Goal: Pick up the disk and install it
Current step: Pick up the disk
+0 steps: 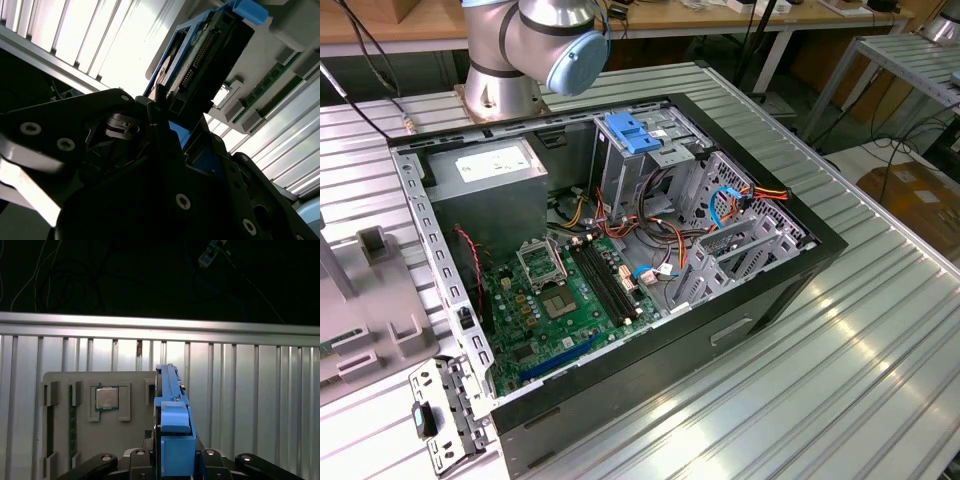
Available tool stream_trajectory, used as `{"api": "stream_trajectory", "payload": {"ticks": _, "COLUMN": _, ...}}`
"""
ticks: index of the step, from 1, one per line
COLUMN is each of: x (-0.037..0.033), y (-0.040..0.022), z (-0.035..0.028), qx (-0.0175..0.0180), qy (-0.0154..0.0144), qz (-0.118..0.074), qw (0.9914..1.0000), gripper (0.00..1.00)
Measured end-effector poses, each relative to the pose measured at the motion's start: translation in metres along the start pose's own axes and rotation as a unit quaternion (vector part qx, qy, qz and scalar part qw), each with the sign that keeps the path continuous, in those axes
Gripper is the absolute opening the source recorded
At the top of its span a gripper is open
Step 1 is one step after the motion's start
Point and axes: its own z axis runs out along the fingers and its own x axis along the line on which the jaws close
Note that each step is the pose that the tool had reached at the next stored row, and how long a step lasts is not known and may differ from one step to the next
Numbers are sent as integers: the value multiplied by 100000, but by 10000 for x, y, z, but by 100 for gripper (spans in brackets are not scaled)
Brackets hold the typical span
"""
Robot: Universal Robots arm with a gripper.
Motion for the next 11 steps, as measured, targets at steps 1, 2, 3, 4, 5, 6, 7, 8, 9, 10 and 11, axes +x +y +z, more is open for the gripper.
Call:
{"api": "stream_trajectory", "payload": {"ticks": 1, "x": -1, "y": 0, "z": -8, "qx": -2, "qy": -1, "qz": 1, "qw": 100000, "gripper": 37}}
{"api": "stream_trajectory", "payload": {"ticks": 2, "x": -1, "y": 1, "z": -14, "qx": 5, "qy": -2, "qz": 3, "qw": 100000, "gripper": 37}}
{"api": "stream_trajectory", "payload": {"ticks": 3, "x": -2, "y": 1, "z": -21, "qx": 5, "qy": -3, "qz": 3, "qw": 100000, "gripper": 37}}
{"api": "stream_trajectory", "payload": {"ticks": 4, "x": -2, "y": 2, "z": -36, "qx": 1, "qy": -1, "qz": 4, "qw": 100000, "gripper": 37}}
{"api": "stream_trajectory", "payload": {"ticks": 5, "x": -3, "y": 2, "z": -47, "qx": 1, "qy": 0, "qz": 3, "qw": 100000, "gripper": 37}}
{"api": "stream_trajectory", "payload": {"ticks": 6, "x": -3, "y": 3, "z": -56, "qx": 1, "qy": -2, "qz": 1, "qw": 100000, "gripper": 37}}
{"api": "stream_trajectory", "payload": {"ticks": 7, "x": -3, "y": 3, "z": -63, "qx": 8, "qy": -3, "qz": 3, "qw": 100000, "gripper": 37}}
{"api": "stream_trajectory", "payload": {"ticks": 8, "x": -4, "y": 3, "z": -66, "qx": 5, "qy": -2, "qz": 4, "qw": 100000, "gripper": 37}}
{"api": "stream_trajectory", "payload": {"ticks": 9, "x": -4, "y": 3, "z": -70, "qx": 1, "qy": 0, "qz": 4, "qw": 100000, "gripper": 37}}
{"api": "stream_trajectory", "payload": {"ticks": 10, "x": -4, "y": 3, "z": -78, "qx": 2, "qy": 0, "qz": 2, "qw": 100000, "gripper": 37}}
{"api": "stream_trajectory", "payload": {"ticks": 11, "x": -4, "y": 4, "z": -84, "qx": 8, "qy": -4, "qz": 2, "qw": 100000, "gripper": 37}}
